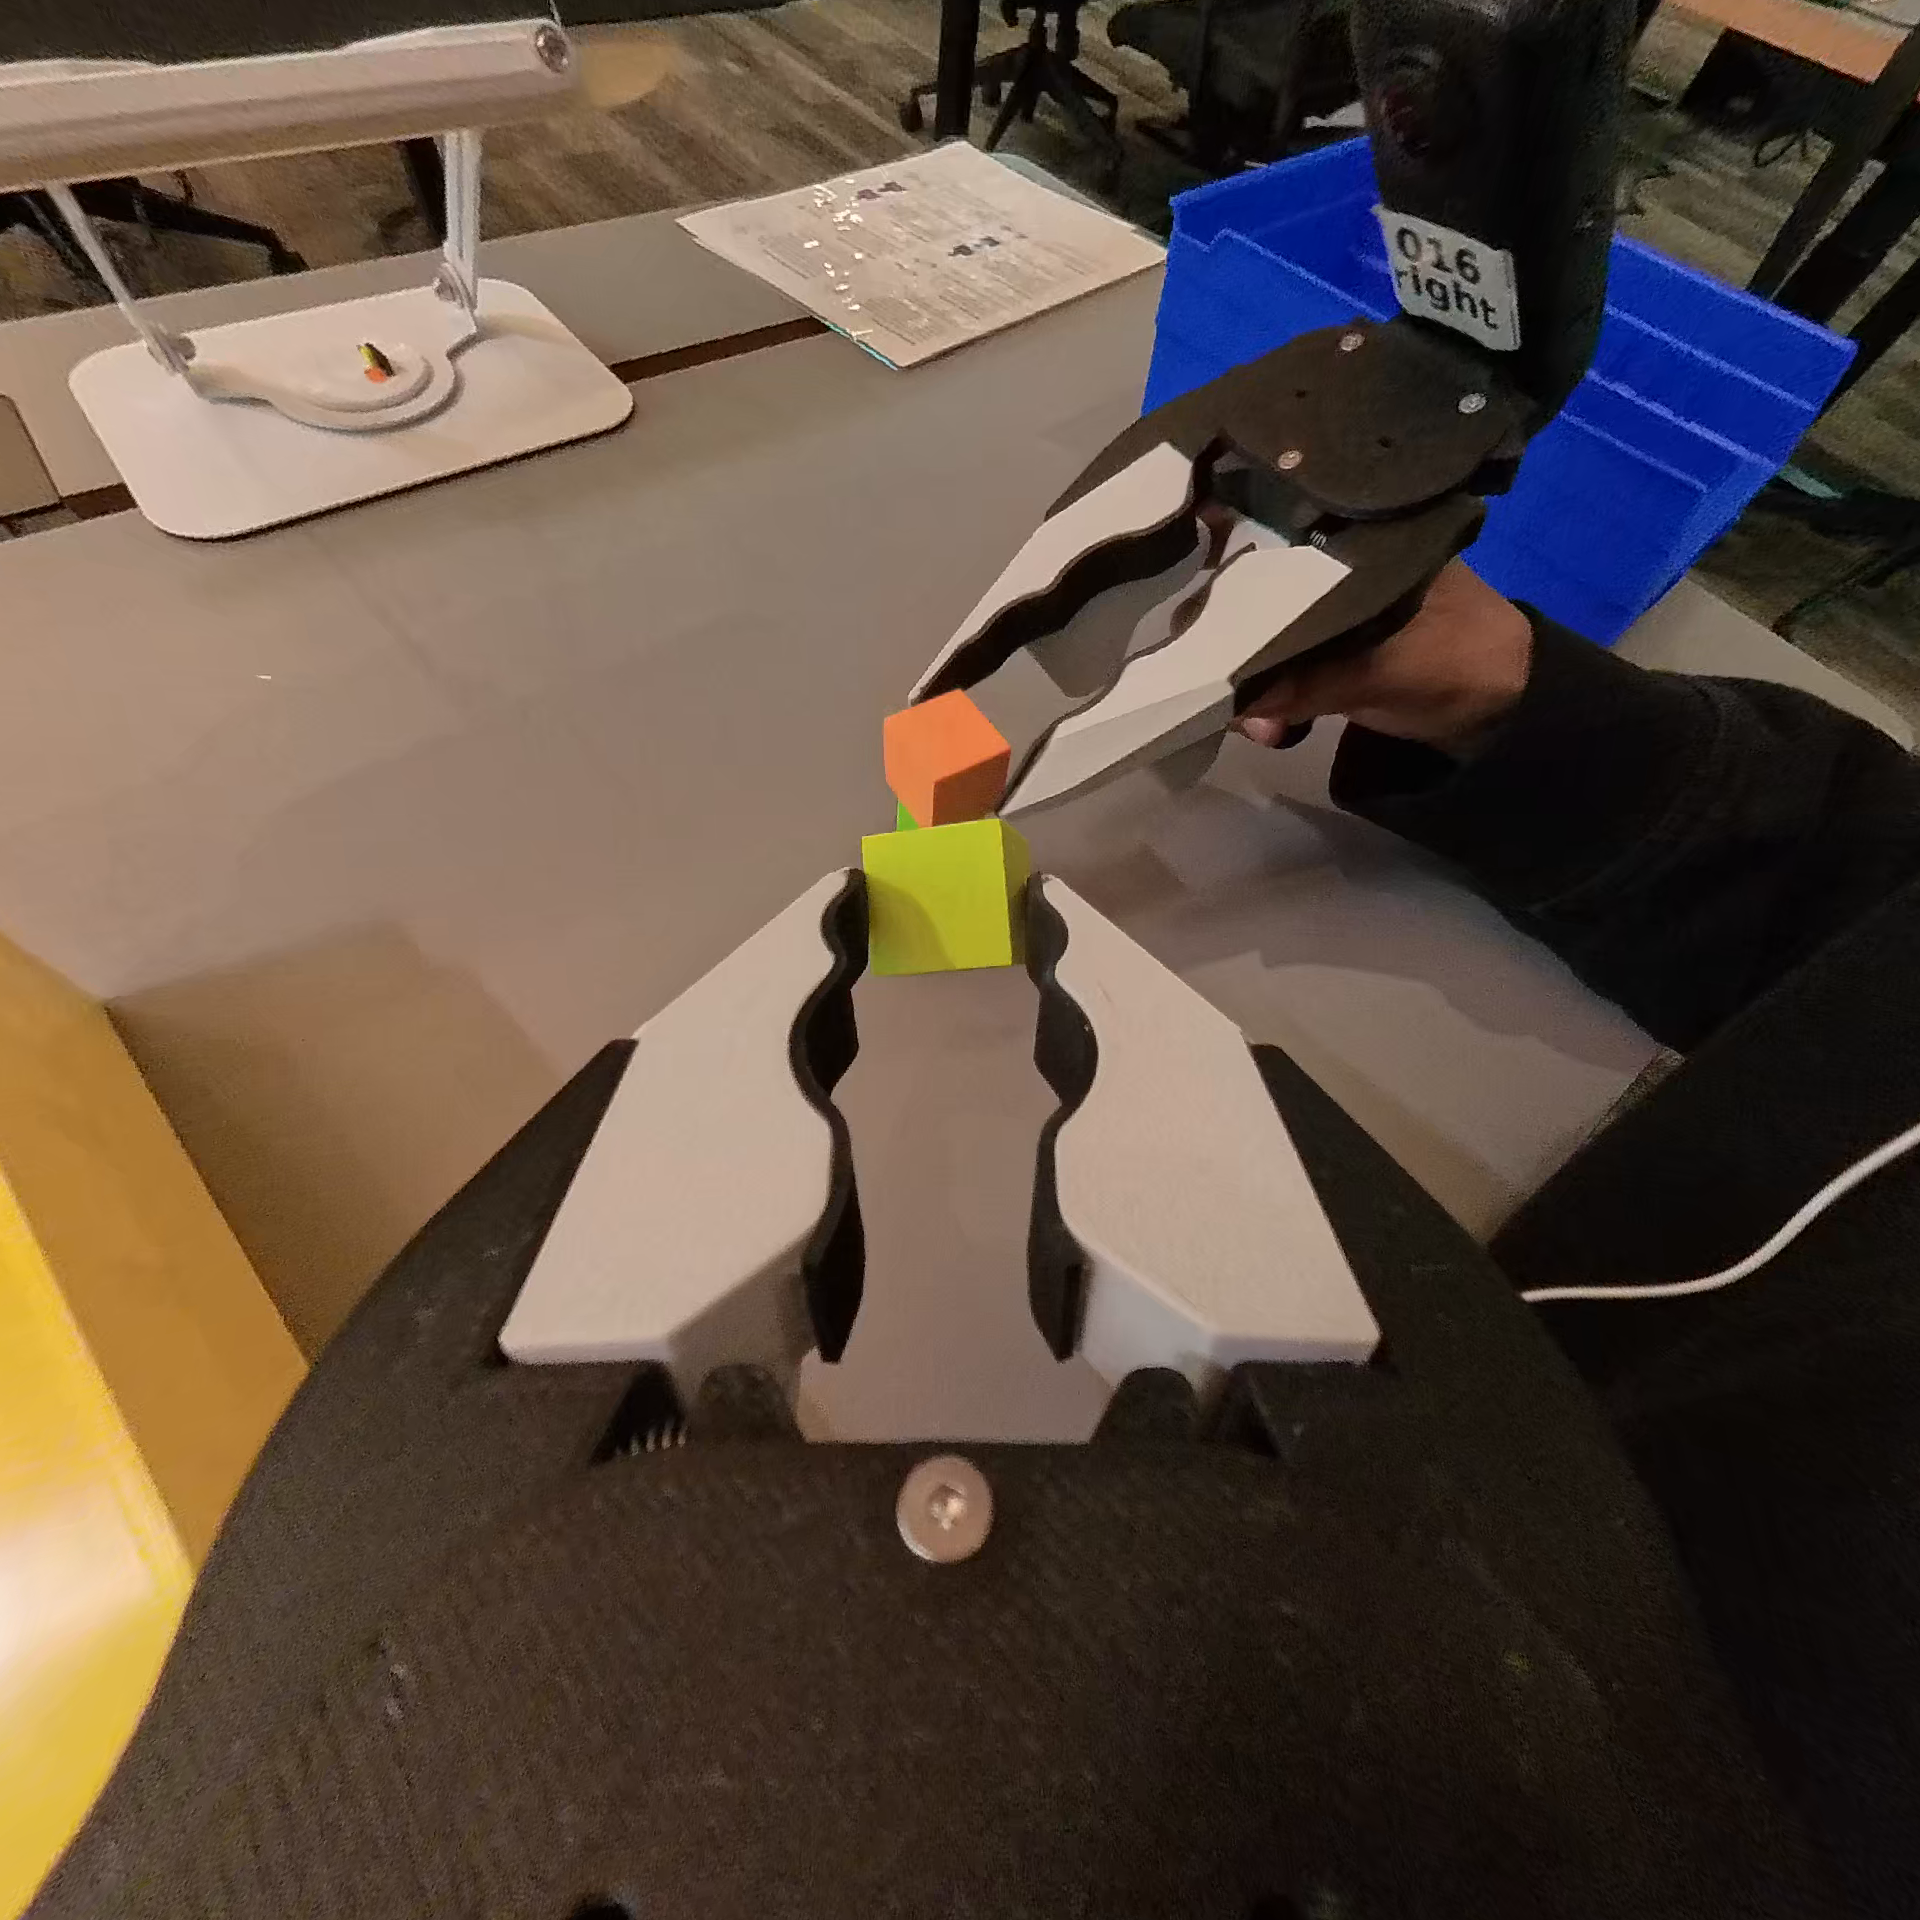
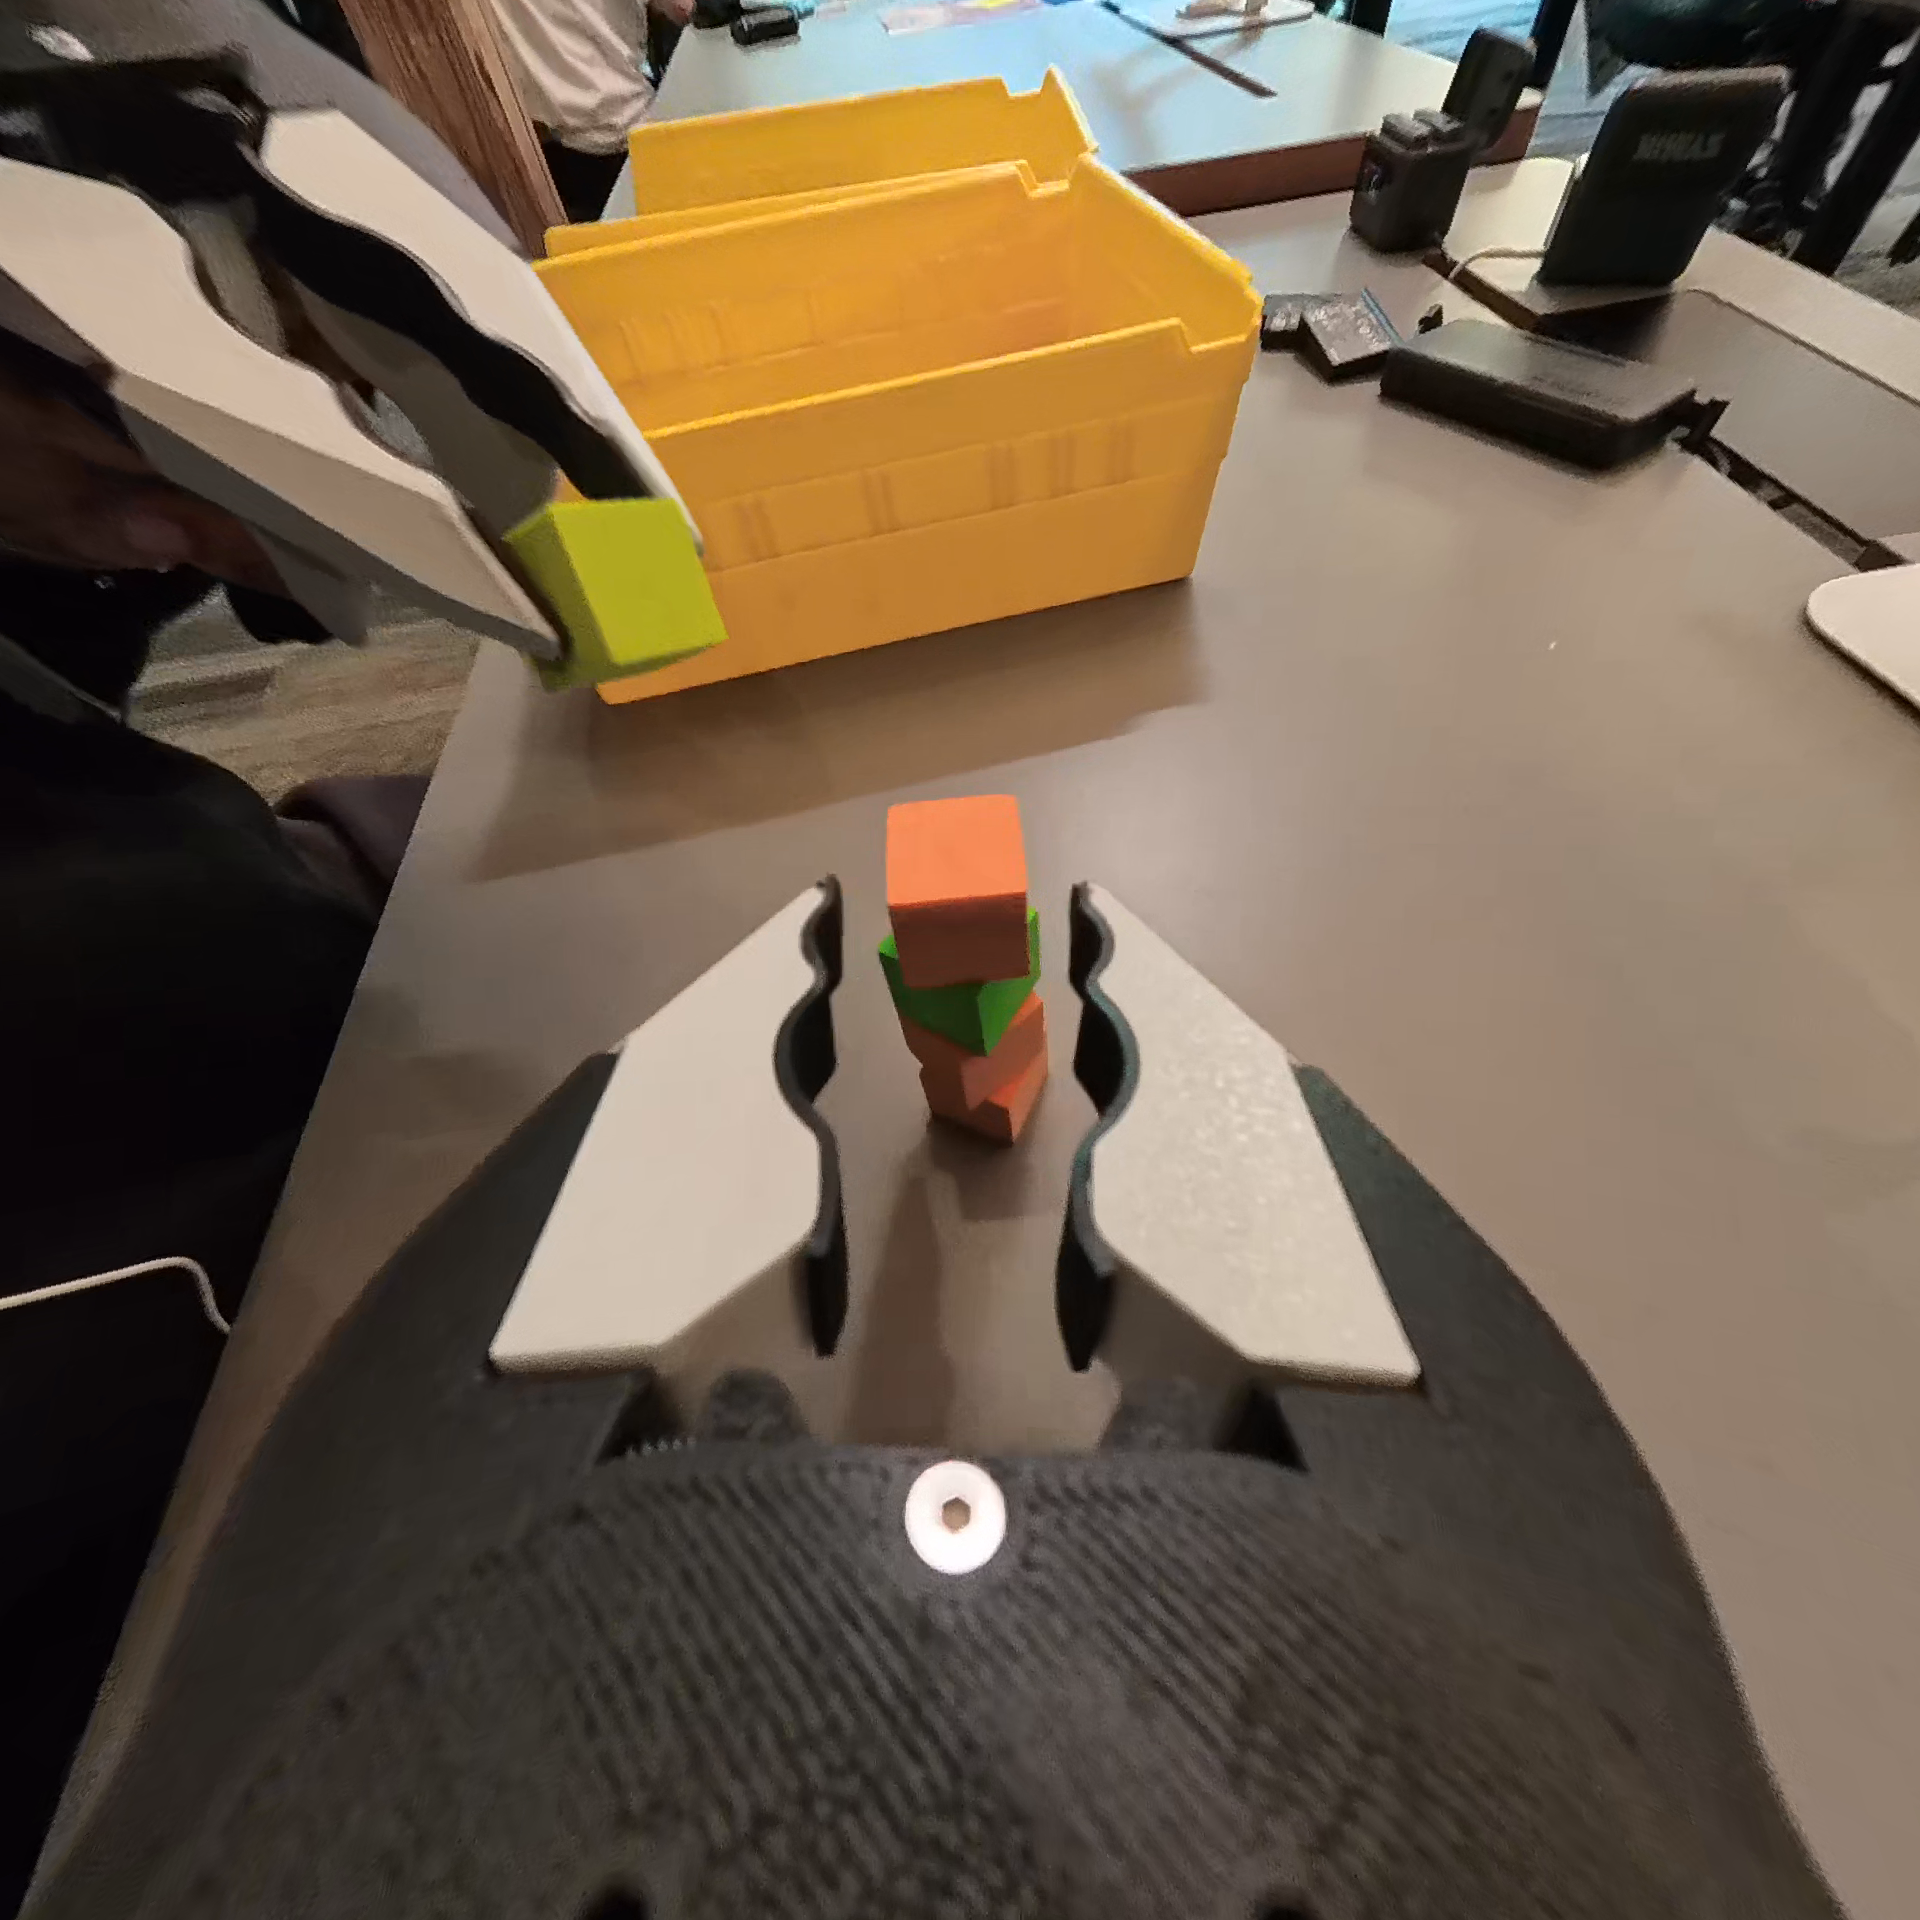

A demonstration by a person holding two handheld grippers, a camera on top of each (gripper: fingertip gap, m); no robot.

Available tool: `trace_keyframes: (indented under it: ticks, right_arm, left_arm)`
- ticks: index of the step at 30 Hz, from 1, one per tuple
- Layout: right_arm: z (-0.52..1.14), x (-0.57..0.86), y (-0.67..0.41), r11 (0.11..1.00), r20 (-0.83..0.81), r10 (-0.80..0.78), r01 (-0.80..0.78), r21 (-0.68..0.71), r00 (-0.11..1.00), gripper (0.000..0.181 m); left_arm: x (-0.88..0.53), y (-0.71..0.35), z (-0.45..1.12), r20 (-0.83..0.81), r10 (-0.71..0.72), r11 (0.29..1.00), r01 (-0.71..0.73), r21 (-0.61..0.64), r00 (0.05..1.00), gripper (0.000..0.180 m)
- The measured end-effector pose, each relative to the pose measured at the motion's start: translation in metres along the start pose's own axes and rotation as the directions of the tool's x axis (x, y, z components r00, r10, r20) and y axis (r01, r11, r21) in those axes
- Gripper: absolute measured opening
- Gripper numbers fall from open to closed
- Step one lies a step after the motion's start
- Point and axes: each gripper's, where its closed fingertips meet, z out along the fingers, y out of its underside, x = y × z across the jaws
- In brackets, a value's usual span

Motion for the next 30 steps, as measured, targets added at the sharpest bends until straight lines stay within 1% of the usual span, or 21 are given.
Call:
trace_keyframes:
  ticks: [6, 9, 14, 15, 17, 20, 24, 27, 28, 30]
  right_arm:
    - [-0.019, 0.016, -0.008, 0.993, -0.053, 0.034, -0.028, 0.118, 0.998, 0.043]
    - [-0.028, 0.025, -0.008, 0.988, -0.091, 0.05, -0.036, 0.149, 0.995, 0.044]
    - [-0.036, 0.03, -0.01, 0.983, -0.114, 0.058, -0.037, 0.179, 0.992, 0.043]
    - [-0.037, 0.03, -0.009, 0.983, -0.116, 0.059, -0.038, 0.18, 0.992, 0.043]
    - [-0.037, 0.032, -0.008, 0.983, -0.117, 0.063, -0.042, 0.179, 0.991, 0.043]
    - [-0.037, 0.034, -0.006, 0.983, -0.121, 0.069, -0.046, 0.18, 0.99, 0.043]
    - [-0.04, 0.038, -0.007, 0.975, -0.113, 0.097, -0.072, 0.213, 0.989, 0.043]
    - [-0.043, 0.042, -0.01, 0.962, -0.104, 0.127, -0.097, 0.256, 0.986, 0.043]
    - [-0.045, 0.044, -0.011, 0.958, -0.105, 0.136, -0.103, 0.269, 0.985, 0.043]
    - [-0.047, 0.047, -0.012, 0.95, -0.106, 0.152, -0.116, 0.288, 0.983, 0.043]
  left_arm:
    - [0.004, -0.021, 0.032, -0.045, 0.047, 0.999, -0.047, 0.004, 0.998, 0.026]
    - [0.001, -0.021, 0.054, -0.043, 0.08, 0.996, -0.082, -0.047, 0.996, 0.026]
    - [-0.001, -0.015, 0.072, -0.056, 0.069, 0.99, -0.075, -0.116, 0.996, 0.025]
    - [-0.001, -0.014, 0.072, -0.056, 0.07, 0.989, -0.076, -0.126, 0.996, 0.027]
    - [0.0, -0.015, 0.07, -0.052, 0.082, 0.988, -0.088, -0.125, 0.995, 0.039]
    - [-0.002, -0.022, 0.063, -0.029, 0.1, 0.99, -0.103, -0.099, 0.995, 0.047]
    - [-0.008, -0.03, 0.043, -0.003, 0.09, 0.994, -0.09, -0.058, 0.996, 0.049]
    - [-0.033, -0.042, 0.015, 0.076, 0.058, 0.998, -0.059, 0.008, 0.995, 0.048]
    - [-0.051, -0.046, 0.003, 0.139, 0.05, 0.998, -0.055, 0.035, 0.989, 0.048]
    - [-0.103, -0.05, -0.027, 0.324, 0.032, 0.995, -0.062, 0.082, 0.946, 0.045]
